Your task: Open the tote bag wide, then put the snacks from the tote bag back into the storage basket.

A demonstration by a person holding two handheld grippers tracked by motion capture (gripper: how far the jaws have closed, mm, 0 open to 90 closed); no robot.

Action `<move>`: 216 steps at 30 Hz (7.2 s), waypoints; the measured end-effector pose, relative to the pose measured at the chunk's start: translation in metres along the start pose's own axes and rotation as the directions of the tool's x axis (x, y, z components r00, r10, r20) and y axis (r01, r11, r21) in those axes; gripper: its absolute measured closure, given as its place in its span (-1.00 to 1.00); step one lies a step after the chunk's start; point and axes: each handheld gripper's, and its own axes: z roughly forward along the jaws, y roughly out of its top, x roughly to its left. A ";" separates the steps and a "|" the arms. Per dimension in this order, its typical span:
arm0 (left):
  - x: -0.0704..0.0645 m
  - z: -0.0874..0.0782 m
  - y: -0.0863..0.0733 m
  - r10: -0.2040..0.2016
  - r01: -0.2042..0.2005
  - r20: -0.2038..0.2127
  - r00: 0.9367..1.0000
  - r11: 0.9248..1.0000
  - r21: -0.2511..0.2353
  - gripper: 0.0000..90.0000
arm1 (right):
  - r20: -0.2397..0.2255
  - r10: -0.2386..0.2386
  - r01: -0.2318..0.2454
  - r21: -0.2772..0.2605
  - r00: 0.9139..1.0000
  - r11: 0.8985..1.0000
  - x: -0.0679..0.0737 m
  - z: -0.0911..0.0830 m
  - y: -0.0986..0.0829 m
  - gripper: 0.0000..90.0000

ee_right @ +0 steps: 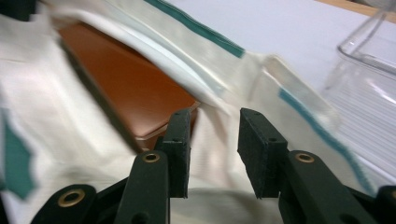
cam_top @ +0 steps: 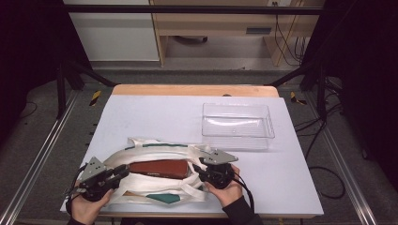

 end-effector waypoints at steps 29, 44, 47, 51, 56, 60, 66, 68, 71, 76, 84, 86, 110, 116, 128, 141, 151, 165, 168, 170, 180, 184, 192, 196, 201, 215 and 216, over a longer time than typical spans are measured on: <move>0.018 0.043 0.022 0.110 -0.100 -0.058 0.992 0.984 0.148 0.90 | -0.195 0.003 0.014 0.089 0.981 0.996 0.045 0.020 -0.019 0.43; 0.035 0.070 0.020 -0.070 0.087 -0.143 0.987 0.989 0.118 0.94 | -0.193 -0.011 0.034 0.115 0.981 0.993 0.052 0.026 -0.033 0.52; 0.035 0.077 0.015 -0.058 0.077 -0.158 0.986 0.990 0.117 0.94 | -0.193 -0.014 0.037 0.116 0.981 0.993 0.052 0.027 -0.033 0.53; 0.033 0.082 0.011 -0.035 0.057 -0.172 0.985 0.990 0.127 0.92 | -0.190 -0.013 0.035 0.113 0.982 0.993 0.053 0.027 -0.034 0.53; 0.037 0.077 0.010 -0.071 0.083 -0.127 0.989 0.992 0.097 0.80 | -0.197 -0.007 0.028 0.100 0.980 0.995 0.051 0.025 -0.032 0.50; 0.036 0.056 0.016 -0.086 0.091 -0.106 0.991 0.995 0.038 0.61 | -0.187 -0.029 0.041 0.063 0.982 0.997 0.048 0.017 -0.023 0.42; 0.032 0.019 0.023 -0.082 0.079 -0.118 0.990 0.996 -0.035 0.67 | -0.135 -0.023 0.021 -0.022 0.991 1.000 0.032 -0.001 -0.008 0.57; 0.024 0.010 0.022 -0.067 0.064 -0.086 0.994 0.997 -0.038 0.86 | -0.108 -0.021 0.016 -0.046 0.994 0.999 0.024 -0.007 0.000 0.76; 0.004 0.006 0.015 0.016 -0.015 -0.059 0.998 1.000 0.017 0.99 | -0.079 0.000 -0.003 -0.042 0.997 0.999 0.015 -0.004 0.007 0.96; -0.010 0.012 -0.007 0.079 -0.073 -0.035 0.996 0.987 0.143 1.00 | -0.042 0.005 -0.004 0.023 0.999 1.000 0.013 0.021 0.005 1.00; -0.013 0.018 -0.023 0.092 -0.083 -0.042 0.995 0.980 0.184 0.99 | 0.076 0.012 -0.017 0.077 0.997 0.997 -0.002 0.040 -0.008 1.00; -0.013 0.018 -0.023 0.090 -0.081 -0.039 0.995 0.980 0.183 0.99 | 0.082 0.008 -0.015 0.086 0.997 0.996 -0.004 0.043 -0.011 1.00; 0.025 -0.011 0.010 -0.029 0.018 -0.123 0.992 0.996 -0.089 0.23 | -0.039 -0.025 0.022 -0.070 0.999 0.997 -0.003 0.002 0.013 0.26; 0.052 -0.011 0.016 -0.083 0.065 -0.178 0.981 0.993 -0.100 0.03 | -0.102 -0.083 0.075 -0.083 0.991 0.994 0.013 0.000 0.028 -0.03; 0.064 0.014 0.020 -0.082 0.080 -0.124 0.989 0.997 -0.022 0.03 | -0.131 -0.097 0.094 -0.027 0.987 0.995 0.019 0.020 0.030 -0.25; 0.069 0.034 0.005 -0.098 0.107 -0.109 0.989 0.991 0.081 0.74 | -0.167 -0.156 0.168 0.064 0.974 0.984 0.027 0.045 0.022 -0.43; 0.067 0.038 0.006 -0.104 0.112 -0.108 0.989 0.991 0.070 0.81 | -0.173 -0.165 0.181 0.079 0.971 0.980 0.024 0.062 0.020 -0.42; 0.065 0.038 0.003 -0.127 0.133 -0.111 0.986 0.990 0.043 0.85 | -0.177 -0.216 0.239 0.126 0.960 0.963 0.029 0.065 0.021 -0.30; 0.066 0.038 0.003 -0.133 0.137 -0.108 0.985 0.990 0.035 0.85 | -0.190 -0.215 0.246 0.158 0.958 0.956 0.031 0.059 0.024 -0.25; 0.065 0.039 0.003 -0.128 0.133 -0.108 0.986 0.991 0.034 0.85 | -0.202 -0.207 0.245 0.184 0.957 0.952 0.032 0.058 0.027 -0.24; 0.067 0.038 0.003 -0.124 0.127 -0.103 0.987 0.992 0.022 0.78 | -0.208 -0.197 0.223 0.110 0.958 0.968 0.032 0.056 0.027 -0.29; 0.066 0.037 0.003 -0.122 0.125 -0.100 0.987 0.992 0.022 0.79 | -0.236 -0.211 0.235 0.079 0.949 0.969 0.040 0.058 0.043 -0.29; 0.067 0.037 0.003 -0.118 0.121 -0.096 0.988 0.992 0.025 0.79 | -0.271 -0.230 0.275 0.142 0.935 0.951 0.050 0.087 0.054 -0.25; 0.066 0.037 0.003 -0.116 0.119 -0.096 0.989 0.992 0.029 0.79 | -0.280 -0.239 0.296 0.180 0.930 0.938 0.051 0.097 0.055 -0.20; 0.066 0.038 0.003 -0.121 0.124 -0.093 0.988 0.992 0.029 0.80 | -0.297 -0.265 0.333 0.210 0.917 0.919 0.053 0.103 0.058 -0.19; 0.065 0.037 0.003 -0.127 0.129 -0.091 0.988 0.991 0.025 0.80 | -0.339 -0.287 0.378 0.244 0.896 0.893 0.054 0.114 0.060 -0.11; 0.066 0.037 0.003 -0.123 0.126 -0.092 0.988 0.992 0.026 0.80 | -0.343 -0.301 0.394 0.245 0.890 0.886 0.055 0.113 0.061 -0.09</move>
